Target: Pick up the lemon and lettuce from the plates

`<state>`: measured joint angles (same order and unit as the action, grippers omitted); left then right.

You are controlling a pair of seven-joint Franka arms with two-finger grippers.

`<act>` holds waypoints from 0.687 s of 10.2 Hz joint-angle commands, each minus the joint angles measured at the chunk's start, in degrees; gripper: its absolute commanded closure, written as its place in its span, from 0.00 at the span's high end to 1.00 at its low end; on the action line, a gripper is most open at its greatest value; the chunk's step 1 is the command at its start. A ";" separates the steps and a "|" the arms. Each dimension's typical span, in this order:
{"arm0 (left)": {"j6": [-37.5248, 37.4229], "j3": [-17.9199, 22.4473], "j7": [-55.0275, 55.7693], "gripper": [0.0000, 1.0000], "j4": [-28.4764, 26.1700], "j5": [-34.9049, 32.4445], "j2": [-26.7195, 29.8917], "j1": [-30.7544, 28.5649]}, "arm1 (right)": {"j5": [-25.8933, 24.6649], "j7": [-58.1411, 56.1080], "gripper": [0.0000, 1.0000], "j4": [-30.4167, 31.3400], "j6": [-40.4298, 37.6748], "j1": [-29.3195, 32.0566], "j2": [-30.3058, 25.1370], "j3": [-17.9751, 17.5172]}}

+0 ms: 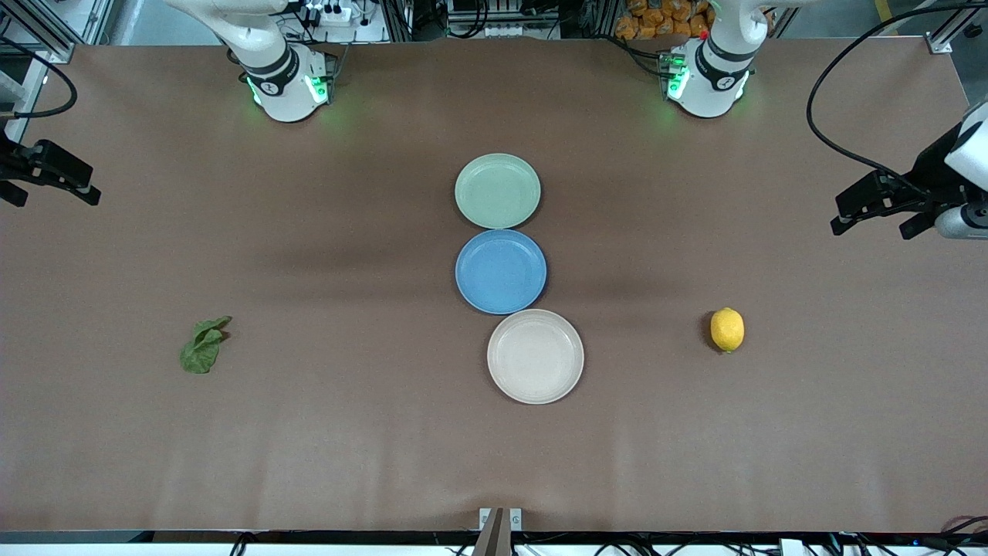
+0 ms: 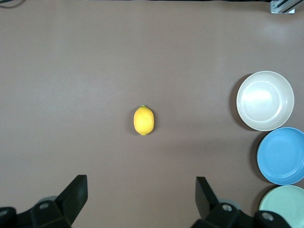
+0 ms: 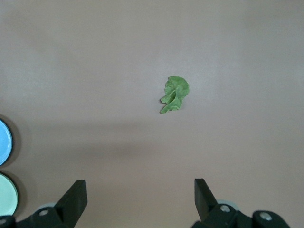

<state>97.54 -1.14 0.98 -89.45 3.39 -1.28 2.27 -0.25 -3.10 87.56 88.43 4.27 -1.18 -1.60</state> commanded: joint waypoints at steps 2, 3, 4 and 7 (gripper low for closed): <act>-1.47 -1.40 0.08 1.00 0.86 -2.95 0.22 -0.78 | -0.80 -0.51 1.00 -1.25 -1.15 0.03 0.39 0.20; -1.47 -1.93 -0.10 1.00 0.86 -2.95 0.22 -0.86 | -0.71 -0.51 1.00 -1.34 -1.15 0.03 0.39 0.20; -1.47 -1.93 -0.45 1.00 0.77 -2.95 0.22 -0.86 | -0.80 -0.51 1.00 -1.25 -1.15 0.03 0.39 0.11; -1.47 -1.85 -0.89 1.00 0.86 -2.87 0.22 -0.95 | -0.80 -0.51 1.00 -1.34 -1.15 0.03 0.39 0.20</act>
<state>97.29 -2.18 0.87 -89.30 1.66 -1.28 2.21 -0.25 -3.10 87.56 88.36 4.28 -1.17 -1.44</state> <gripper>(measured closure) 0.000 0.000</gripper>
